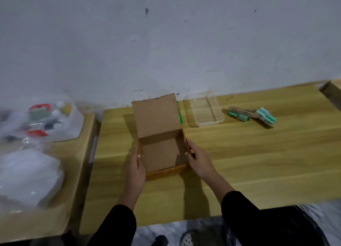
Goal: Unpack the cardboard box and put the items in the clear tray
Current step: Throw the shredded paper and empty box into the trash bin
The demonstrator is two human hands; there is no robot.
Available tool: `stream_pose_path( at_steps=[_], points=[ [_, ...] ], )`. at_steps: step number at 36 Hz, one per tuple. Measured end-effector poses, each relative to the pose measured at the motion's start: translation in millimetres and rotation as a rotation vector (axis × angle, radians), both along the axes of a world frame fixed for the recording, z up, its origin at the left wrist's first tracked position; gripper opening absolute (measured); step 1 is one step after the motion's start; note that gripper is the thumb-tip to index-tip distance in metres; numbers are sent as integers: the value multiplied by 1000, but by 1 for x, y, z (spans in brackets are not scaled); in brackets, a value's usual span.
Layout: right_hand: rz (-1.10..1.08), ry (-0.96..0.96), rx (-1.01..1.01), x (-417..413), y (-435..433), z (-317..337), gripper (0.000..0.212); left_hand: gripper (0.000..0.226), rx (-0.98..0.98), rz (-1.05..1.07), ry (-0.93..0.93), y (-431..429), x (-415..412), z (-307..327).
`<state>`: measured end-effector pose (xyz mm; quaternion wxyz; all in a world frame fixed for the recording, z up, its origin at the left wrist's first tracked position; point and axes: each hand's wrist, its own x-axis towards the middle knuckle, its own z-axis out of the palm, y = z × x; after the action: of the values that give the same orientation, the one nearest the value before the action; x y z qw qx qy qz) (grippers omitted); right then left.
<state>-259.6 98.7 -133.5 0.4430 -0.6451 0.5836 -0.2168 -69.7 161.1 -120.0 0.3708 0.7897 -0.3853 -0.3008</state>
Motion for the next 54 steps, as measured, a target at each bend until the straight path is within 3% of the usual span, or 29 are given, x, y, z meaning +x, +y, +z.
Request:
stream_pose_path(
  at_steps=[7,14,20,26,33,42,49,54],
  points=[
    [-169,-28,-30,-56,17,26,49,44,-23,-124,2,-2,-47,34],
    [-449,-28,-54,-183,61,57,47,42,-102,-345,39,-15,-167,56],
    [-783,87,-72,-315,157,63,44,42,-97,-670,145,19,-311,47],
    [-1004,79,-22,-397,272,40,44,42,-2,-935,157,93,-413,6],
    [-983,156,227,-419,352,-49,46,43,310,-1061,182,144,-444,-77],
    [-806,199,379,-390,346,-138,49,48,477,-985,48,148,-415,-145],
    [-692,258,491,-379,338,-151,59,57,560,-1081,-142,148,-396,-159],
    [-647,293,489,-379,329,-136,62,57,509,-1219,-224,145,-396,-146]
  ],
)
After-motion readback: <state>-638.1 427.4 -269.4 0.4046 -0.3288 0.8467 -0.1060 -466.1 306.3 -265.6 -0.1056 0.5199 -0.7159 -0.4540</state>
